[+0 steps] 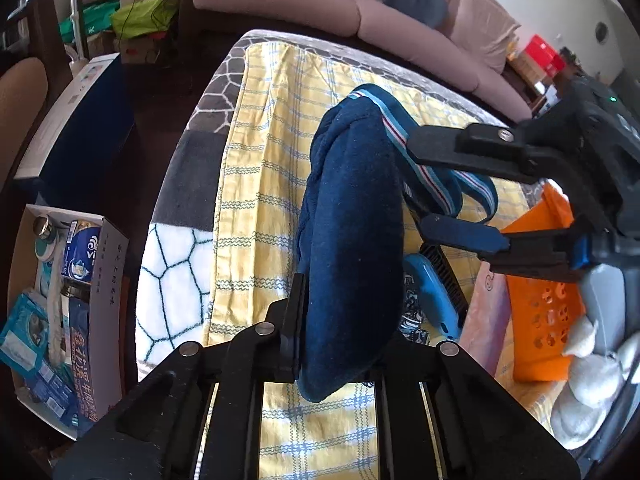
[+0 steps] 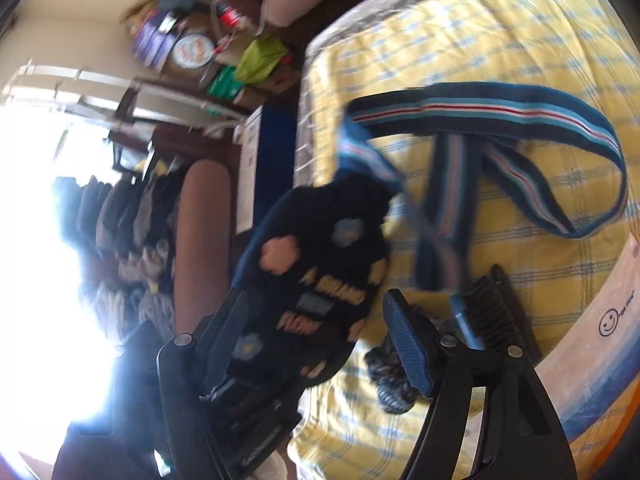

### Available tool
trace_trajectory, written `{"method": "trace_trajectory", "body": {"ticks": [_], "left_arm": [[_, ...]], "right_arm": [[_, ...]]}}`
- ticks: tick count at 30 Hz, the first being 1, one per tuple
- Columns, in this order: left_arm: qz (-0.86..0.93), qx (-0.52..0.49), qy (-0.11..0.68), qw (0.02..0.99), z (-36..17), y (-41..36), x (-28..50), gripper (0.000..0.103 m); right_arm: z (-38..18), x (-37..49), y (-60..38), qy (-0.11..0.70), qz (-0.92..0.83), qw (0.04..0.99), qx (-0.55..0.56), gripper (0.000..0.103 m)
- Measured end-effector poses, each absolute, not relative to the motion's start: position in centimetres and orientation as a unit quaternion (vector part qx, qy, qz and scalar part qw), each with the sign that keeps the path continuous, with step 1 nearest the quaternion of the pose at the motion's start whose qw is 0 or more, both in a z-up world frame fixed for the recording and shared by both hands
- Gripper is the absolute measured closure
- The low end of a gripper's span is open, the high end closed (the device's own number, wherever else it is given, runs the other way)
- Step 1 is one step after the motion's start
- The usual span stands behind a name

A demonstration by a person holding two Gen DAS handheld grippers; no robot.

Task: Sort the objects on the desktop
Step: 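Grasp the hot water bottle neck with the left tool while the right tool grips its body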

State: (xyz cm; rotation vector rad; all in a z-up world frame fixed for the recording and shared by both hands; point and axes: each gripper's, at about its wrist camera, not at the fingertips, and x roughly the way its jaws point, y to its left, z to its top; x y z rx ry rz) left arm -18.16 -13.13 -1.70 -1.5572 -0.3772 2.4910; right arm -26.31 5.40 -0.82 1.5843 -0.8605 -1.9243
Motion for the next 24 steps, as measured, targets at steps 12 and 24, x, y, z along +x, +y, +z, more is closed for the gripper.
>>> {"method": "trace_trajectory", "body": {"ticks": [12,24], "left_arm": [[0.852,-0.51,-0.065,0.099,-1.7,-11.2,-17.8,0.093],[0.86,-0.498,-0.025,0.11,-1.7,-10.3,-17.9,0.093]], "right_arm": [[-5.0,-31.5,6.1,-0.434,-0.67,0.214,0.563,0.022],[-6.8,-33.5,4.4,-0.403,-0.657,0.245,0.588,0.026]]}}
